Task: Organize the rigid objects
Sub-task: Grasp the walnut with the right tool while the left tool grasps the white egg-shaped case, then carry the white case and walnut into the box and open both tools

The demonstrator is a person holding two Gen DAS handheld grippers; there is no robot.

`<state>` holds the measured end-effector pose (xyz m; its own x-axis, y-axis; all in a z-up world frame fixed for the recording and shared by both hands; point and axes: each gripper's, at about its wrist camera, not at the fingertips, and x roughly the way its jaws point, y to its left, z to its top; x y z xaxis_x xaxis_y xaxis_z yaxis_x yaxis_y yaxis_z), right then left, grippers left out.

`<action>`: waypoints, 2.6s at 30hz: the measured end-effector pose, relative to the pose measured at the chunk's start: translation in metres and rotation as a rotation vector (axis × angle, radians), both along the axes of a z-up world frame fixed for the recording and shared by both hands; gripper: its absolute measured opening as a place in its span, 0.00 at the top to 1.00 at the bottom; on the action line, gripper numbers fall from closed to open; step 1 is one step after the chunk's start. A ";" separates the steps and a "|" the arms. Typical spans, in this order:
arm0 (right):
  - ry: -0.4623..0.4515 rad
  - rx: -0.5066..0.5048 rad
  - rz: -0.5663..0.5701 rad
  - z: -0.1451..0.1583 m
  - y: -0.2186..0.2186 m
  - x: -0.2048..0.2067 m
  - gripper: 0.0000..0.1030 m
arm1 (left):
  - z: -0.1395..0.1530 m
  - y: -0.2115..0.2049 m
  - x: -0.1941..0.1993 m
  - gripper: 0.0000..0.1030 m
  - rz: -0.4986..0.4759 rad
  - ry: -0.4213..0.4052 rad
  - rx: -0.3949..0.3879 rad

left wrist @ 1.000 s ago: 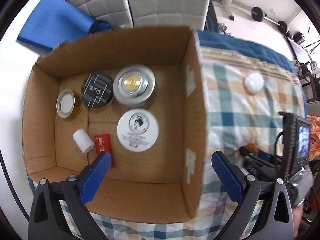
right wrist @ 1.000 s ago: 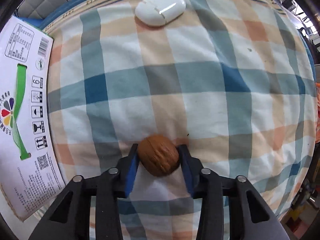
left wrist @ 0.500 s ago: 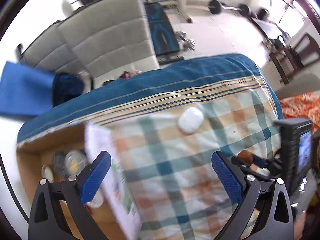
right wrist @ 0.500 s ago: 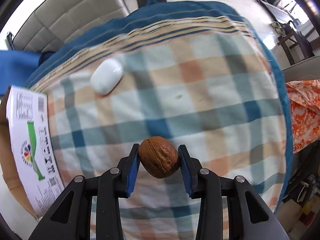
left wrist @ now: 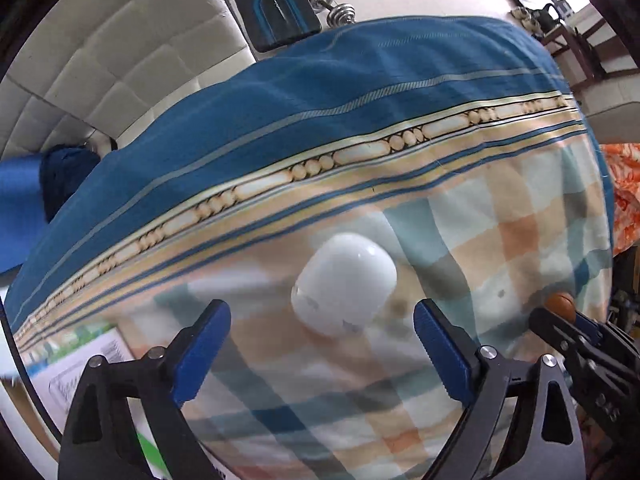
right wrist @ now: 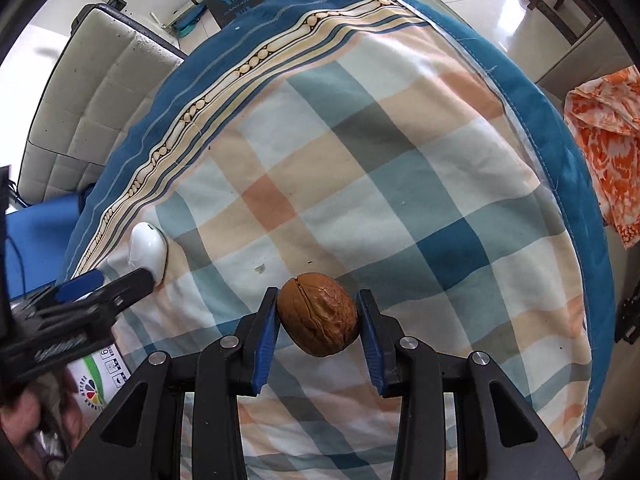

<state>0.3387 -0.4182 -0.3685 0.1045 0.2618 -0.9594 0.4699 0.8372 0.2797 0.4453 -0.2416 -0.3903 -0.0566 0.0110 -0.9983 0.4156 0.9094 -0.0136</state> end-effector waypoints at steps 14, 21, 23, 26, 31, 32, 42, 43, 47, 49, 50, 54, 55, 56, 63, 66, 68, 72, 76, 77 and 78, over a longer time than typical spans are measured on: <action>0.002 -0.010 0.025 0.002 0.009 -0.006 0.61 | 0.013 -0.004 -0.029 0.50 0.002 -0.075 -0.017; -0.056 -0.044 0.080 0.044 0.037 -0.017 0.61 | 0.072 0.028 -0.059 0.50 0.066 -0.164 -0.097; -0.076 -0.049 0.101 0.059 0.055 -0.017 0.61 | 0.092 0.039 -0.069 0.50 0.083 -0.194 -0.116; -0.108 -0.040 0.128 0.080 0.077 -0.023 0.61 | 0.123 0.066 -0.077 0.50 0.111 -0.234 -0.149; -0.168 -0.042 0.179 0.118 0.114 -0.042 0.61 | 0.161 0.106 -0.096 0.50 0.152 -0.287 -0.175; -0.184 -0.042 0.191 0.127 0.122 -0.050 0.61 | 0.165 0.112 -0.101 0.50 0.158 -0.295 -0.181; -0.267 0.015 0.330 0.176 0.238 -0.086 0.61 | 0.201 0.233 -0.153 0.50 0.310 -0.312 -0.233; -0.270 0.023 0.351 0.177 0.254 -0.088 0.61 | 0.204 0.245 -0.158 0.50 0.321 -0.314 -0.231; -0.266 0.045 0.430 0.176 0.315 -0.093 0.61 | 0.212 0.304 -0.176 0.50 0.381 -0.333 -0.203; -0.250 0.044 0.465 0.169 0.341 -0.092 0.61 | 0.207 0.335 -0.181 0.50 0.423 -0.333 -0.174; -0.236 0.035 0.483 0.161 0.357 -0.092 0.61 | 0.204 0.345 -0.182 0.50 0.437 -0.330 -0.164; -0.173 -0.012 0.533 0.132 0.397 -0.092 0.61 | 0.175 0.391 -0.185 0.50 0.507 -0.291 -0.121; -0.154 -0.035 0.544 0.123 0.407 -0.091 0.61 | 0.162 0.404 -0.184 0.50 0.524 -0.266 -0.111; -0.138 -0.044 0.552 0.116 0.413 -0.090 0.61 | 0.151 0.410 -0.183 0.50 0.533 -0.245 -0.098; -0.007 -0.156 0.571 0.060 0.450 -0.087 0.61 | 0.092 0.434 -0.184 0.50 0.525 -0.123 -0.055; 0.030 -0.194 0.576 0.046 0.458 -0.088 0.61 | 0.073 0.434 -0.182 0.50 0.512 -0.093 -0.036; 0.071 -0.213 0.584 0.035 0.464 -0.089 0.61 | 0.064 0.432 -0.181 0.50 0.503 -0.078 -0.030; 0.104 -0.236 0.595 0.024 0.468 -0.090 0.61 | 0.048 0.430 -0.179 0.50 0.482 -0.051 -0.009; 0.137 -0.244 0.591 0.014 0.467 -0.089 0.60 | 0.036 0.429 -0.178 0.50 0.471 -0.020 -0.009; 0.145 -0.244 0.591 0.012 0.466 -0.088 0.60 | 0.033 0.428 -0.178 0.50 0.469 -0.010 -0.008; 0.152 -0.239 0.587 0.009 0.465 -0.088 0.60 | 0.030 0.427 -0.178 0.50 0.466 0.004 -0.009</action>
